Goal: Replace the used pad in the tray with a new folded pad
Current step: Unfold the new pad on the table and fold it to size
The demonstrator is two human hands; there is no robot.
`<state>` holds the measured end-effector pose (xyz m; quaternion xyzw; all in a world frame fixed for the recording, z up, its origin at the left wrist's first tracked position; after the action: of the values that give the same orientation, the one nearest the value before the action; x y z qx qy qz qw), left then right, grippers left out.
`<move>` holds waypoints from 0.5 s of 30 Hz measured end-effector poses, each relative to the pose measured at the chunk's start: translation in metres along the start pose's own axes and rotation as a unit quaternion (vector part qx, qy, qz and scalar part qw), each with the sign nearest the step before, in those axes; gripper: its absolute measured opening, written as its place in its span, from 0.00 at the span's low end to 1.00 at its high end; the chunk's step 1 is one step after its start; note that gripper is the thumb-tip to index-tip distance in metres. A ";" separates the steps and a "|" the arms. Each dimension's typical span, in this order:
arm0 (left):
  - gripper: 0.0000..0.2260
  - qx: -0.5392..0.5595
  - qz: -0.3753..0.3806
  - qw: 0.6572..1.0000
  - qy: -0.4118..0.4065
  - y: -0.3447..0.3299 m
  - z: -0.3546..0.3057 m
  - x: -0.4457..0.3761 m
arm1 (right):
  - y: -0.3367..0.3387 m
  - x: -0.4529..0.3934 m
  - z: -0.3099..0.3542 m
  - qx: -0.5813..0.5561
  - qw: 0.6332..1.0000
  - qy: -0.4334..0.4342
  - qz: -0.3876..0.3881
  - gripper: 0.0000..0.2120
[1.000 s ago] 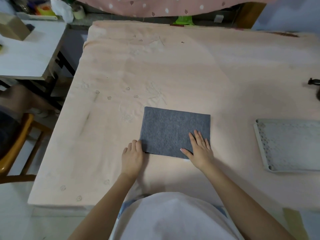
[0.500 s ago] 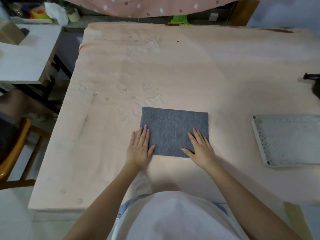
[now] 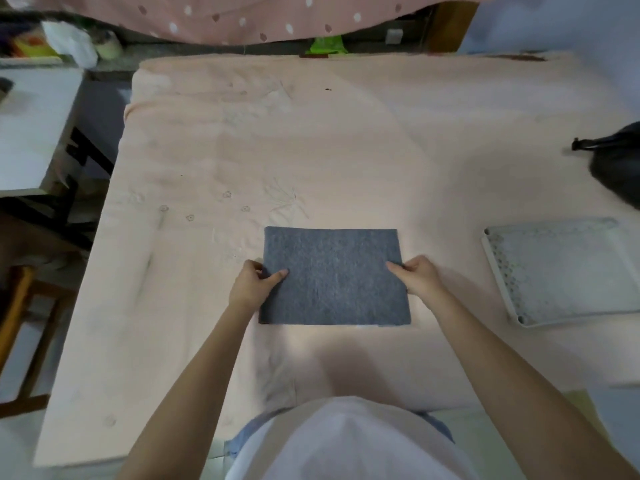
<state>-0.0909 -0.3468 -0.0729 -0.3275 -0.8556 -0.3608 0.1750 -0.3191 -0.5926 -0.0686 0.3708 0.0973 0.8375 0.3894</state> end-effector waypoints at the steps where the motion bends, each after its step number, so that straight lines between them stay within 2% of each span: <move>1: 0.22 0.042 0.025 0.999 0.005 -0.001 -0.003 -0.004 | -0.002 -0.002 0.002 -0.023 0.999 -0.013 0.026 0.15; 4: 0.18 0.147 0.098 0.984 -0.002 -0.003 -0.014 -0.006 | -0.012 0.003 0.008 -0.106 0.986 -0.031 0.122 0.14; 6: 0.17 0.191 0.133 0.972 -0.010 -0.004 -0.016 -0.005 | -0.016 0.005 0.008 -0.120 0.981 -0.016 0.151 0.15; 10: 0.15 0.261 0.161 0.952 -0.005 -0.008 -0.006 0.000 | -0.023 0.014 -0.005 -0.190 0.966 -0.031 0.170 0.17; 15: 0.12 0.322 0.204 0.924 0.010 -0.011 0.006 0.009 | -0.019 0.034 -0.013 -0.230 0.961 -0.022 0.154 0.16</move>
<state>-0.1051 -0.3444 -0.0773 -0.4167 -0.8387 -0.0255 0.3497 -0.3320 -0.5538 -0.0680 0.3001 -0.1644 0.8788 0.3326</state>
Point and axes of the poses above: each hand's wrist, its own x-axis away from the middle knuckle, its own y-axis out of the back of the hand, z = x × y, the point moved 5 cm from there along -x, towards the middle knuckle, and after that the axes turned 1 degree about z, right-handed, at the moved point
